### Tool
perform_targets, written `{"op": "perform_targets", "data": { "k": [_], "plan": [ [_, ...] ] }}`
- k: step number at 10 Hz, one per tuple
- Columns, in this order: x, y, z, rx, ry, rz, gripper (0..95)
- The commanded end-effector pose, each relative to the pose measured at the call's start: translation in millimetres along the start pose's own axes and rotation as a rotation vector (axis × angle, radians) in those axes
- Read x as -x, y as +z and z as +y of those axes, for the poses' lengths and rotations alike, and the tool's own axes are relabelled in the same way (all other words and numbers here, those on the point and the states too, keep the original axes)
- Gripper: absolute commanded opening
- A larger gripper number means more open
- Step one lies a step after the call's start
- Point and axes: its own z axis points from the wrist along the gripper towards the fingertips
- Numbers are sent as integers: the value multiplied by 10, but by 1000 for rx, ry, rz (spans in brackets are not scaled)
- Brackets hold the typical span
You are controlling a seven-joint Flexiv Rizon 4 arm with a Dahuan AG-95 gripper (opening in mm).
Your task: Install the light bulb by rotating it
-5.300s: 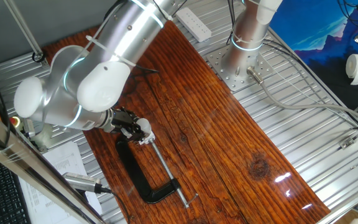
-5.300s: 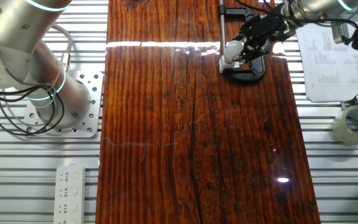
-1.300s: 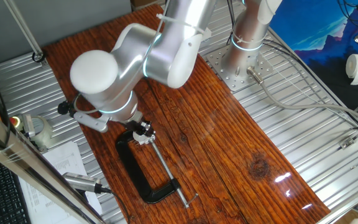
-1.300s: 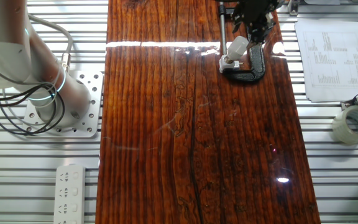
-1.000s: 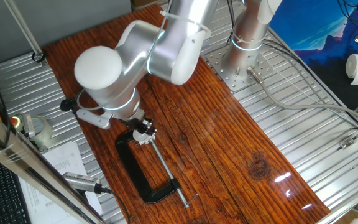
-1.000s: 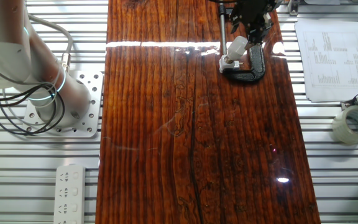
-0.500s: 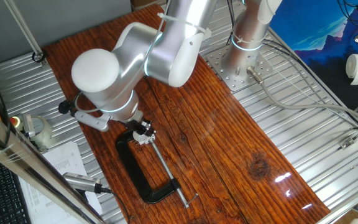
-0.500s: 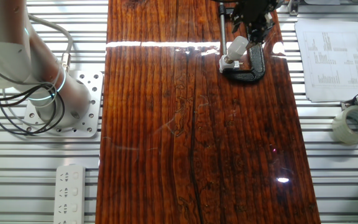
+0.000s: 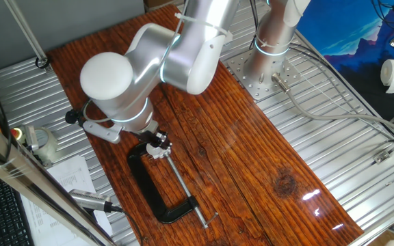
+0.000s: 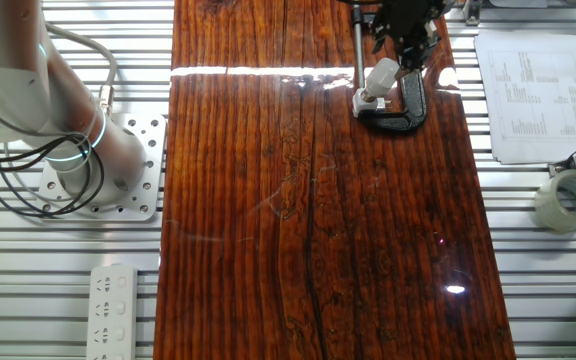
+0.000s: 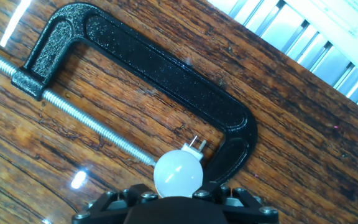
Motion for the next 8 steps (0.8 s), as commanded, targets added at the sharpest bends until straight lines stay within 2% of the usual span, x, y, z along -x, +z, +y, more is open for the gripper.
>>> {"op": "perform_targets", "data": {
  "k": [1,6,8],
  "plan": [
    [-464,106,102,8,-37,232,570],
    [-393,122,75,16,-29,232,570],
    [-338,107,86,24,-21,241,570]
  ]
}}
